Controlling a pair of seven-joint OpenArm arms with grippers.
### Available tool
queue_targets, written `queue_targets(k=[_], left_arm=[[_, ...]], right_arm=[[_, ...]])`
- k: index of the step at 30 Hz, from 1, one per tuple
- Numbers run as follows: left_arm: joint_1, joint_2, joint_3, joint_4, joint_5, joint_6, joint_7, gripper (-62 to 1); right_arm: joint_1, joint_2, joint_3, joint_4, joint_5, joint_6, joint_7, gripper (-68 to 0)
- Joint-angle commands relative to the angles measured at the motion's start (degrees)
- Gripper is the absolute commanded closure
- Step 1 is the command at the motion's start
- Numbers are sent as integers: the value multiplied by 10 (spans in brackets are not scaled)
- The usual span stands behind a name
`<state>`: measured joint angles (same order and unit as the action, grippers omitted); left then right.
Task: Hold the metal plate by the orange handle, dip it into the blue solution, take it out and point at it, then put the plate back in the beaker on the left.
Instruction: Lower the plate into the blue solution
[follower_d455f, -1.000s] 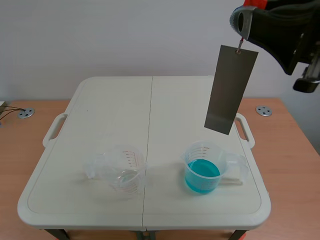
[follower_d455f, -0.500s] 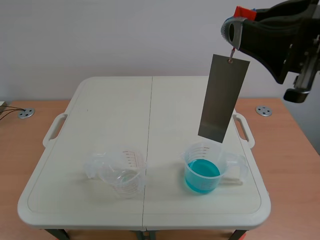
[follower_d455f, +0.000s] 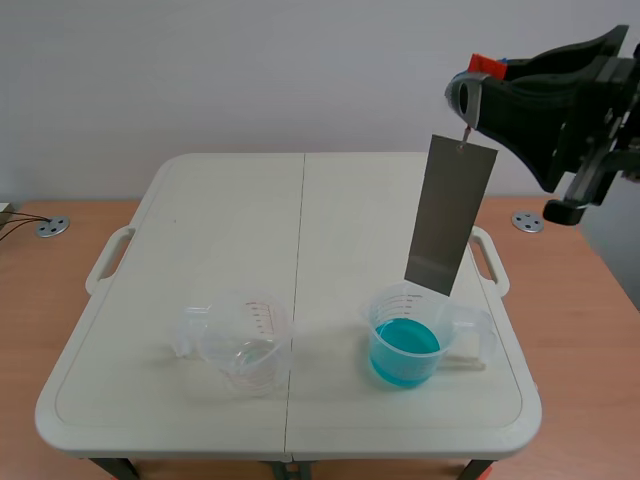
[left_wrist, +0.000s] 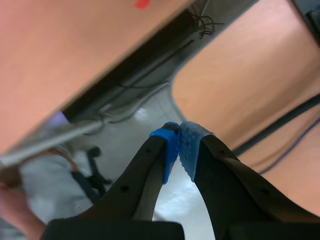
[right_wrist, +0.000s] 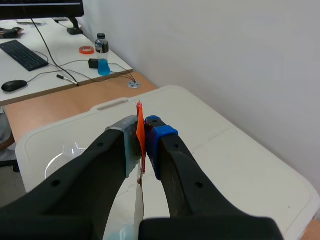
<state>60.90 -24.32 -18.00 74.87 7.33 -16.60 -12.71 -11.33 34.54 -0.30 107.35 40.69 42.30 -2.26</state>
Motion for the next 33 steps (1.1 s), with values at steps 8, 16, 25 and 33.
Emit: queue_targets(k=[8,16,25,33], left_arm=[[-2,52,17,-21,14,1,-8,-19],[-1,52,52,-42,13,1,-7,-19],[-1,52,65,-59,13,2,-7,-19],[-23,52,65,-63,13,3,-8,-19]], right_arm=[[21,-3,-39,-24,-16,4,9,-13],[29,-40,-47,-70,-62,4,11,-13],[29,-57,-57,-125,-95,4,18,-13],[29,-57,-58,-174,-125,4,53,-13]])
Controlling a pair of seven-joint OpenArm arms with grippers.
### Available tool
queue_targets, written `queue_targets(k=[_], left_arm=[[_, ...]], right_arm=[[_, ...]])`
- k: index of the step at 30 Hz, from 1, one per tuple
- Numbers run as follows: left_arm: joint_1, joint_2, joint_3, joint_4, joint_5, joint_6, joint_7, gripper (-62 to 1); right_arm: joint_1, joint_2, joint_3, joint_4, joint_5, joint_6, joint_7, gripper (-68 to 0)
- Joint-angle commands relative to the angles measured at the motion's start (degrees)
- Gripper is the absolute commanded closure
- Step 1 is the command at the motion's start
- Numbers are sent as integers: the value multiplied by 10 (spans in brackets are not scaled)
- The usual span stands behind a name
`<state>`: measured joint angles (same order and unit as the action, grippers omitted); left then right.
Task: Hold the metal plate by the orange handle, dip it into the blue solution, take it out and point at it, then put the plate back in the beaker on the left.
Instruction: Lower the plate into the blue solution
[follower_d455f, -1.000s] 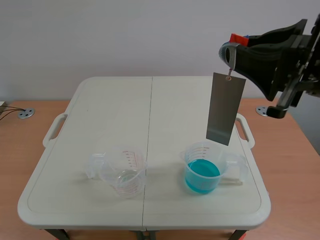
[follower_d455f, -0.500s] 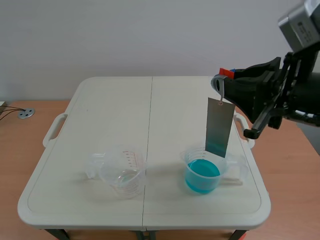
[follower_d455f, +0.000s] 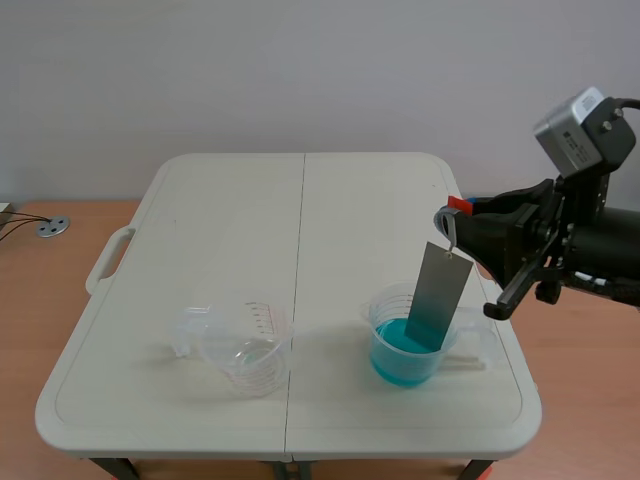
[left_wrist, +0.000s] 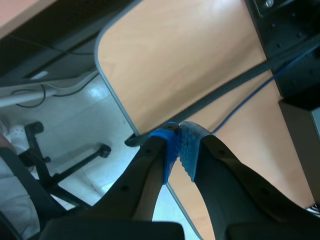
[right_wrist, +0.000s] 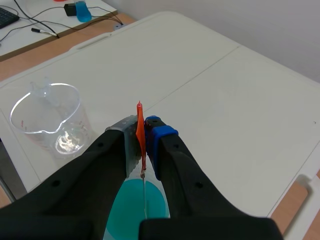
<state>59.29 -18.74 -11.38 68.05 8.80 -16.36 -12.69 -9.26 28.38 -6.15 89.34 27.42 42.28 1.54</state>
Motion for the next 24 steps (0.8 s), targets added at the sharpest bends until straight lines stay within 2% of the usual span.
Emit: queue_targets(k=[1,8,24], left_arm=[[-13,-3,-1,5,-2,1,-8,-19],[-51,-3,-1,5,-2,1,-9,-19],[-30,-3,-1,5,-2,1,-8,-19]], right_arm=[[9,5,1,1,8,4,17,-13],[9,5,1,-11,-5,4,38,-13],[17,5,-56,-11,-19,4,42,-13]])
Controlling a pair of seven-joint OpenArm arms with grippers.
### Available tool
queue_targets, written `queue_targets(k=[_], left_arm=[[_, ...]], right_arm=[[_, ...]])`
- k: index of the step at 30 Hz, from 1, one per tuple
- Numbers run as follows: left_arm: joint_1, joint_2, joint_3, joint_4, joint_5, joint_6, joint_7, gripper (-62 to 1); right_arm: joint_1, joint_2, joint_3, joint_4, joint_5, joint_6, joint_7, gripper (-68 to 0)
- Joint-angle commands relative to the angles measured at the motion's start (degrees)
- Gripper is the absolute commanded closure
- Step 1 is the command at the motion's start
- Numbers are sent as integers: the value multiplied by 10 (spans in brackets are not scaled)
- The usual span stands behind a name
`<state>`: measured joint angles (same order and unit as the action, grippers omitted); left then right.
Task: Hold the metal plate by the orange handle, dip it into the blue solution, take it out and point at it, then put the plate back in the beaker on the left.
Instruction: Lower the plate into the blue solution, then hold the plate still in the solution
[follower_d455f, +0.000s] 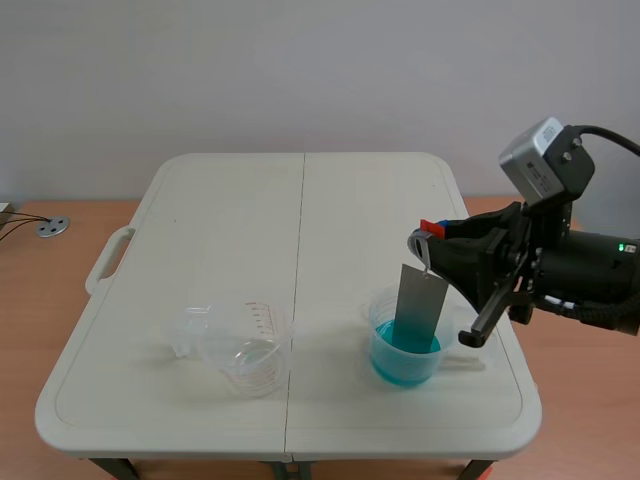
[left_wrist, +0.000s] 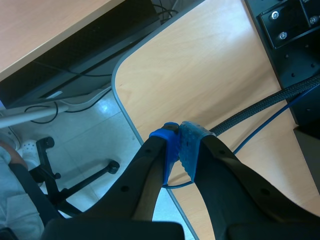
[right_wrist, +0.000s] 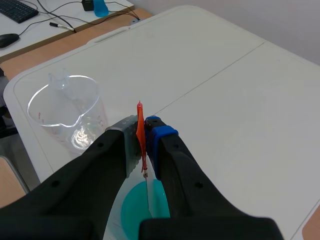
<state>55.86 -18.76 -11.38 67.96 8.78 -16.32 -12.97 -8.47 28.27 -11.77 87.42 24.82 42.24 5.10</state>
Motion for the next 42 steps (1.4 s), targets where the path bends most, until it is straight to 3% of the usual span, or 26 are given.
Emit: queue_targets(k=[1,15,42], left_arm=[[5,-3,-1,6,-1,1,-5,-19],[5,-3,-1,6,-1,1,-6,-19],[4,-3,-1,6,-2,0,-11,-19]], right_arm=[[9,6,-1,9,7,5,4,-13],[9,6,-1,9,-17,5,1,-13],[9,6,-1,9,-17,5,0,-13]])
